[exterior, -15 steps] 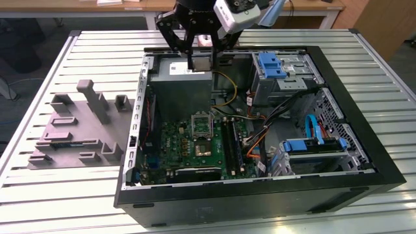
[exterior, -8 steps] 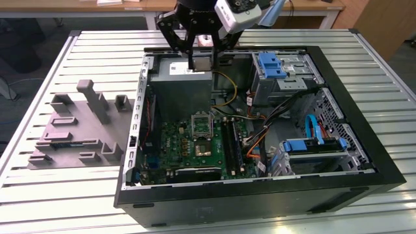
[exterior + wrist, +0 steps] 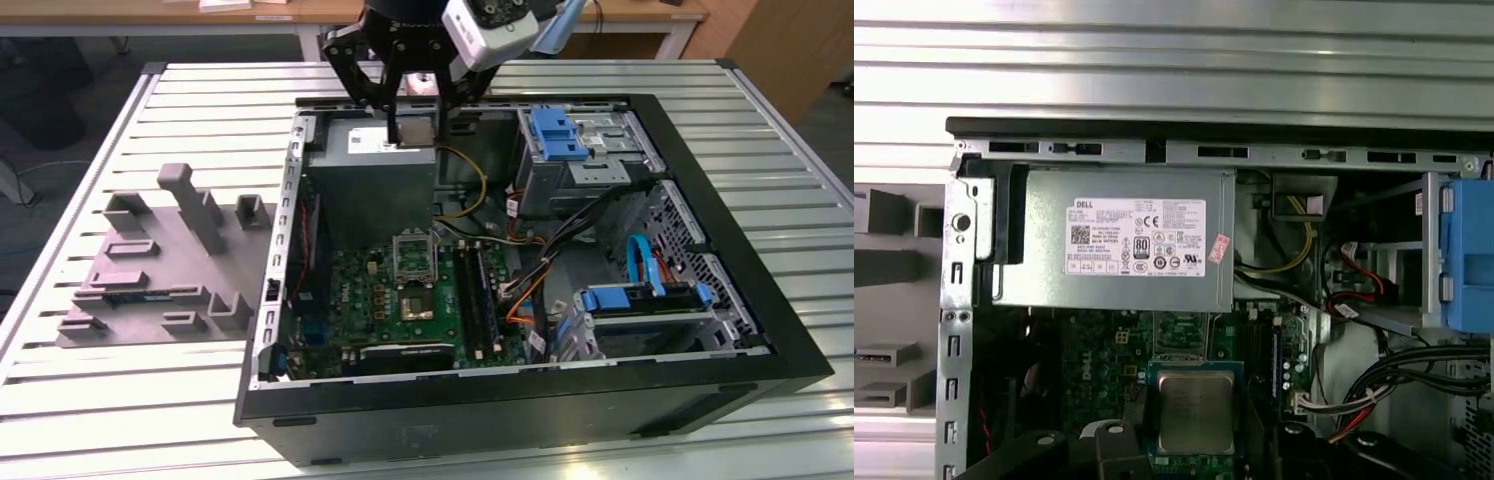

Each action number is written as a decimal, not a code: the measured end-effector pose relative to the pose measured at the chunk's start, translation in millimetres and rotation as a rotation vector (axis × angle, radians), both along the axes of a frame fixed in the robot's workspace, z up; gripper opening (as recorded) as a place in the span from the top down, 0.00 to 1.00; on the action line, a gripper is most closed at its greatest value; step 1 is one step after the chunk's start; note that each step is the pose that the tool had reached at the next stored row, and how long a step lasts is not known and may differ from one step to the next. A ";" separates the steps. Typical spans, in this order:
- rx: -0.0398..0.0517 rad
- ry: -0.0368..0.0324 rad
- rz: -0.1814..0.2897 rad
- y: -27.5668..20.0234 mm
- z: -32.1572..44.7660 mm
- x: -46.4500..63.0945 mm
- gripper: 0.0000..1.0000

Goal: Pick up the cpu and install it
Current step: 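Place the cpu into insertion slot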

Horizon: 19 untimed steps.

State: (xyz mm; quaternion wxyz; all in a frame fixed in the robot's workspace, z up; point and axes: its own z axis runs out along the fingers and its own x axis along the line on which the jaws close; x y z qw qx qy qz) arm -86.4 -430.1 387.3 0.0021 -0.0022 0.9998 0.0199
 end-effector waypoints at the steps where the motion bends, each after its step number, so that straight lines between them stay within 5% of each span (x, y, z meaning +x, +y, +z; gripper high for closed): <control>1: 0.0001 0.0000 0.000 -3.7 -1.9 0.0 0.53; 8: 0.0002 -0.0001 0.000 -16.7 -14.7 2.4 0.53; 14: 0.0008 0.0019 0.000 -18.1 -25.0 2.4 0.53; 19: -0.0010 0.0021 0.000 -18.0 -25.3 2.4 0.53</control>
